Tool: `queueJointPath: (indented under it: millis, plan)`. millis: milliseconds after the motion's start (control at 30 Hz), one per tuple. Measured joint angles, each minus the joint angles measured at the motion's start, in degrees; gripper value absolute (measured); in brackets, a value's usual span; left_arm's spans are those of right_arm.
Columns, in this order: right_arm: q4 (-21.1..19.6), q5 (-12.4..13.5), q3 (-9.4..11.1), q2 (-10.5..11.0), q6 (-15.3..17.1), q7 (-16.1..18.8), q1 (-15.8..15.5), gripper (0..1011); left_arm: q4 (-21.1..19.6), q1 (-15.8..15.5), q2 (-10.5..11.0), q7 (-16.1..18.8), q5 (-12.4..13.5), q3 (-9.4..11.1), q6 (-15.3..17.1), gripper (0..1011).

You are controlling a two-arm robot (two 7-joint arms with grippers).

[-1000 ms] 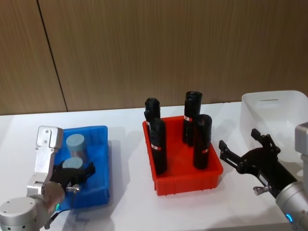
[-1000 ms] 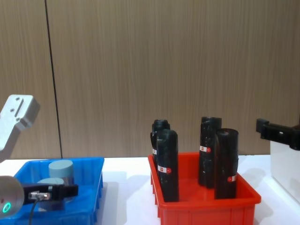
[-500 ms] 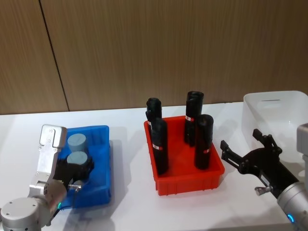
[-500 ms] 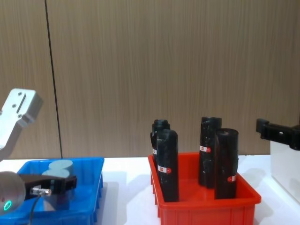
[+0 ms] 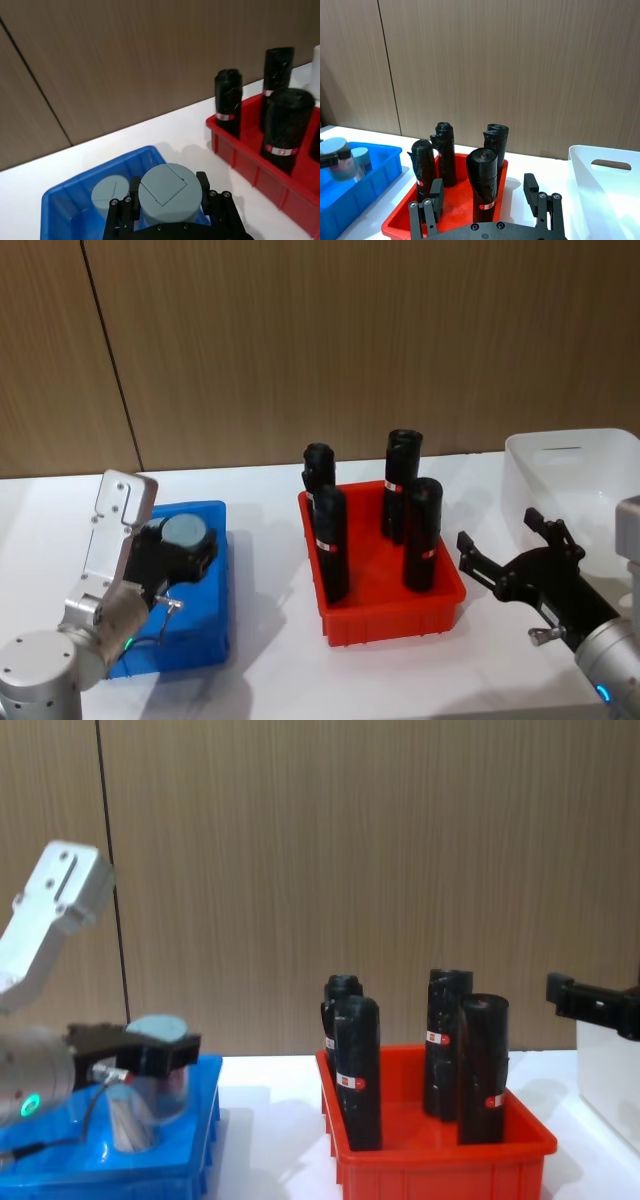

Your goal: Pick the cotton swabs from the blue box and place them into the white box.

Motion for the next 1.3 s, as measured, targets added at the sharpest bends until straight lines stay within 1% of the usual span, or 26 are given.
queueJointPath:
  millis: [67, 100, 167, 200, 267, 300, 367, 433, 467, 500, 600, 700, 733, 833, 867, 1067, 1100, 1167, 1267, 1300]
  plan:
    - [0.0, 0.0, 0.0, 0.0, 0.0, 0.0, 0.0, 1002, -1.2, -0.1, 0.2, -1.6, 0.3, -0.1, 0.0, 669]
    - [0.0, 0.0, 0.0, 0.0, 0.0, 0.0, 0.0, 1002, -1.2, -0.1, 0.2, -1.6, 0.3, -0.1, 0.0, 669]
    - [0.0, 0.0, 0.0, 0.0, 0.0, 0.0, 0.0, 1002, -2.1, -0.3, 0.3, -3.1, 0.4, -0.1, 0.2, 669]
    - [0.0, 0.0, 0.0, 0.0, 0.0, 0.0, 0.0, 1002, -2.8, -0.4, 0.4, -4.2, 0.4, -0.2, 0.5, 669]
    - [0.0, 0.0, 0.0, 0.0, 0.0, 0.0, 0.0, 1002, -3.4, -0.6, 0.5, -5.1, 0.4, -0.2, 0.9, 669]
    - [0.0, 0.0, 0.0, 0.0, 0.0, 0.0, 0.0, 1002, -3.9, -0.7, 0.5, -6.5, 0.4, -0.2, 1.3, 669]
    - [0.0, 0.0, 0.0, 0.0, 0.0, 0.0, 0.0, 1002, -4.4, -0.9, 0.6, -7.4, 0.4, -0.3, 1.6, 669]
    - [0.0, 0.0, 0.0, 0.0, 0.0, 0.0, 0.0, 1002, -5.0, -1.2, 0.6, -9.2, 0.1, -0.4, 2.3, 669]
    - [0.0, 0.0, 0.0, 0.0, 0.0, 0.0, 0.0, 1002, -5.5, -1.5, 0.7, -10.7, -0.3, -0.4, 2.9, 669]
    - [0.0, 0.0, 0.0, 0.0, 0.0, 0.0, 0.0, 1002, -5.5, -1.5, 0.7, -10.7, -0.3, -0.4, 2.9, 669]
    - [0.0, 0.0, 0.0, 0.0, 0.0, 0.0, 0.0, 1002, -6.1, -2.1, 0.7, -13.2, -1.0, -0.5, 4.1, 669]
    - [0.0, 0.0, 0.0, 0.0, 0.0, 0.0, 0.0, 1002, -6.6, -3.1, 0.6, -16.3, -2.2, -0.7, 6.0, 669]
    - [0.0, 0.0, 0.0, 0.0, 0.0, 0.0, 0.0, 1002, -6.6, -3.1, 0.6, -16.3, -2.2, -0.7, 6.0, 669]
    - [0.0, 0.0, 0.0, 0.0, 0.0, 0.0, 0.0, 1002, -6.7, -4.1, 0.4, -19.0, -3.1, -0.7, 7.6, 669]
    - [0.0, 0.0, 0.0, 0.0, 0.0, 0.0, 0.0, 1002, -6.7, -4.6, 0.3, -20.5, -3.6, -0.8, 8.6, 669]
    - [0.0, 0.0, 0.0, 0.0, 0.0, 0.0, 0.0, 1002, -5.6, -7.0, -0.4, -25.3, -4.9, -0.7, 11.5, 669]
    - [0.0, 0.0, 0.0, 0.0, 0.0, 0.0, 0.0, 1002, -5.0, -7.8, -0.7, -26.6, -5.1, -0.6, 12.2, 669]
    - [0.0, 0.0, 0.0, 0.0, 0.0, 0.0, 0.0, 1002, -4.5, -8.6, -1.0, -27.9, -5.2, -0.5, 12.8, 669]
    - [0.0, 0.0, 0.0, 0.0, 0.0, 0.0, 0.0, 1002, -2.6, -10.8, -1.9, -31.1, -5.2, -0.1, 14.1, 669]
    - [0.0, 0.0, 0.0, 0.0, 0.0, 0.0, 0.0, 1002, -2.3, -11.2, -2.0, -31.6, -5.2, 0.0, 14.4, 669]
